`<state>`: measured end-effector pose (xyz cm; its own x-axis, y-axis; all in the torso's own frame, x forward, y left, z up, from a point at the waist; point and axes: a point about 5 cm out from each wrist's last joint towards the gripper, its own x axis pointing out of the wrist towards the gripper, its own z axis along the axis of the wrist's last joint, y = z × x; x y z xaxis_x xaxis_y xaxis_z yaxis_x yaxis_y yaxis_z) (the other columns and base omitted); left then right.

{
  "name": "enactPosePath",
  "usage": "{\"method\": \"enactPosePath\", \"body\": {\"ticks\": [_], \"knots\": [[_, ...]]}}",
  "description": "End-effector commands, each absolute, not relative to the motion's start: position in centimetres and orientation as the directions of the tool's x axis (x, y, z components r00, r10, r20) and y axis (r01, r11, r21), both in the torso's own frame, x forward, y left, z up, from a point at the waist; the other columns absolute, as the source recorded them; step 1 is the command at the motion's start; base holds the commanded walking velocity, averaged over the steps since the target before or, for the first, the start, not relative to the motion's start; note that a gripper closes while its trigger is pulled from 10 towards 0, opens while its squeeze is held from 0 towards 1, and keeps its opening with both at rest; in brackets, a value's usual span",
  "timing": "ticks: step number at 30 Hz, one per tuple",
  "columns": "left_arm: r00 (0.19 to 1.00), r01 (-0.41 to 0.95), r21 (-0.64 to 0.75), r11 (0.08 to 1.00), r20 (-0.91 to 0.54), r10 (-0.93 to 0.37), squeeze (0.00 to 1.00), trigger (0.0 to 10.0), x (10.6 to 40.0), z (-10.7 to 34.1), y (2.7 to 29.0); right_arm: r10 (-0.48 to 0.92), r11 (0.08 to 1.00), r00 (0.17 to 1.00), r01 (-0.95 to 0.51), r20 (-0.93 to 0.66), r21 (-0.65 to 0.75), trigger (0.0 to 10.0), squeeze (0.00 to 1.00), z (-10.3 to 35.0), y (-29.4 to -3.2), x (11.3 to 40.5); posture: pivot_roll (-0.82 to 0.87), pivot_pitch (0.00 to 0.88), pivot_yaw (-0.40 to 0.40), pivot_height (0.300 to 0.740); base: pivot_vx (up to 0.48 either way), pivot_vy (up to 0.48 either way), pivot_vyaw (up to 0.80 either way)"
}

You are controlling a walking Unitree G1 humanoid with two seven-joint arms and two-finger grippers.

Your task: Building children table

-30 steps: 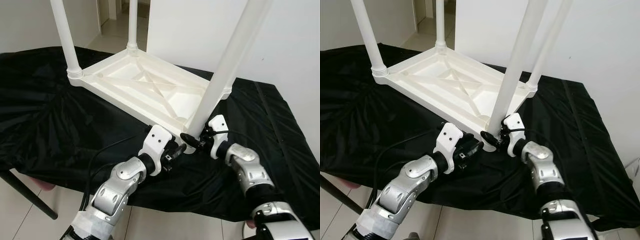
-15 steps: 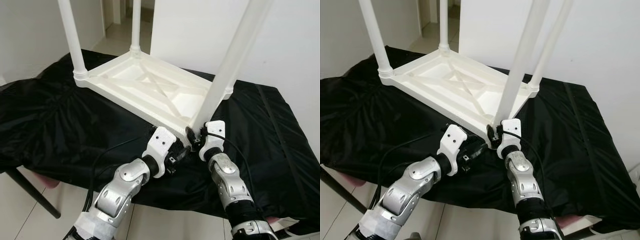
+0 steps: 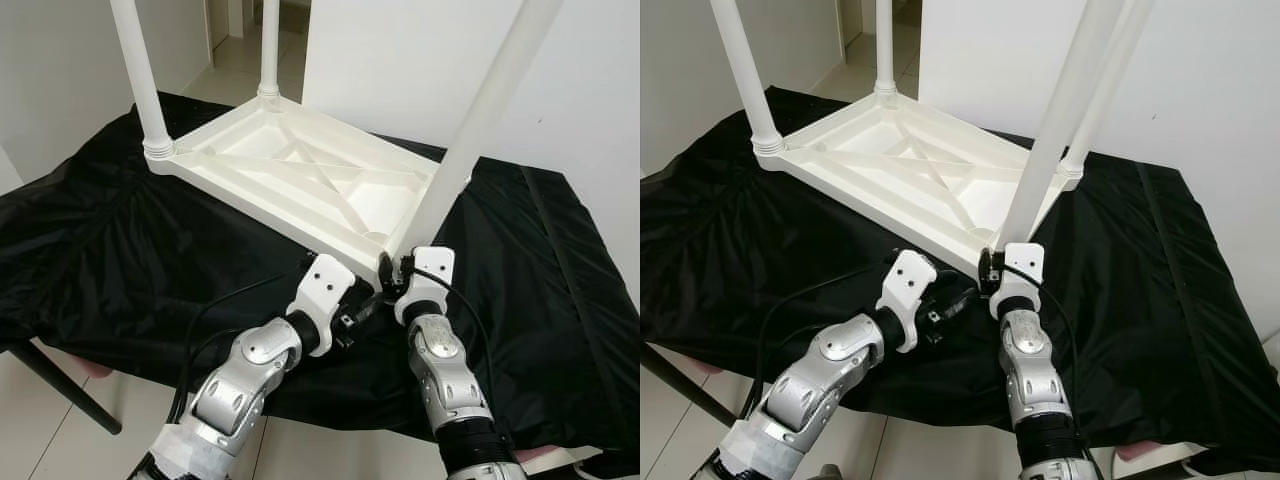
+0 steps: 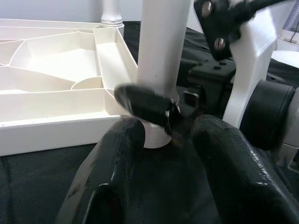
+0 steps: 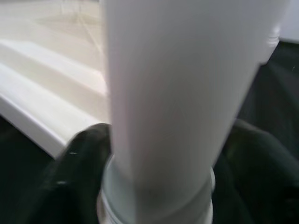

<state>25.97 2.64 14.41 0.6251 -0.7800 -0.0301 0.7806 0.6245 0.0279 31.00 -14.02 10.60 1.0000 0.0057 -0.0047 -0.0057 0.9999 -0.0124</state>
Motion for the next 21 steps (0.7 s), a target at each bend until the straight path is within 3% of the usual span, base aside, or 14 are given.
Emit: {"method": "enactPosePath", "body": {"ticks": [1,5,6,7,8,11,12,21], "knots": [[0.594,0.804,0.031,0.593,-0.039,-0.804,0.0,10.0,25.7,14.1,2.4,-0.018,1.0,0.997,0.018,-0.072,0.0,10.0,1.0,9.0,-15.1,30.5,0.13,0.0,-0.101,0.74,0.0,0.0,0.0],[0.595,0.803,0.029,0.595,-0.039,-0.802,0.0,10.0,25.5,14.1,2.4,0.023,1.0,0.998,-0.022,-0.053,0.015,10.0,1.0,9.4,-15.5,30.7,0.13,0.002,-0.103,0.74,0.0,0.0,0.0],[0.596,0.803,0.027,0.596,-0.039,-0.802,0.0,10.0,25.4,14.1,2.4,0.086,0.996,0.995,-0.085,-0.059,0.018,10.0,1.0,9.6,-15.8,30.8,0.13,0.009,-0.105,0.74,0.0,0.0,0.0],[0.597,0.802,0.025,0.597,-0.039,-0.801,0.0,10.0,25.4,14.1,2.4,0.142,0.99,0.988,-0.141,-0.063,0.017,10.0,0.77,9.7,-16.1,31.0,0.13,0.011,-0.105,0.74,0.0,0.0,0.0],[0.598,0.802,0.022,0.597,-0.039,-0.801,0.0,10.0,25.3,14.0,2.4,0.204,0.979,0.977,-0.205,-0.065,-0.002,10.0,0.0,9.9,-16.4,31.1,0.13,0.013,-0.106,0.74,0.0,0.0,0.0],[0.598,0.801,0.02,0.598,-0.04,-0.8,0.0,10.0,25.2,14.0,2.4,0.262,0.965,0.963,-0.263,-0.065,-0.015,10.0,0.0,10.1,-16.7,31.2,0.13,0.021,-0.108,0.74,0.0,0.0,0.0],[0.6,0.8,0.017,0.599,-0.042,-0.799,0.0,10.0,25.1,13.9,2.5,0.364,0.927,0.929,-0.368,-0.069,-0.068,10.0,0.0,10.6,-17.2,31.5,0.13,0.027,-0.11,0.74,0.0,0.0,0.0],[0.61,0.792,0.018,0.61,-0.042,-0.791,0.0,10.0,25.2,14.0,2.7,0.499,0.853,0.863,-0.505,-0.081,-0.129,10.0,0.0,11.3,-17.4,32.3,0.14,0.041,-0.117,0.74,0.0,0.0,0.0]]}}
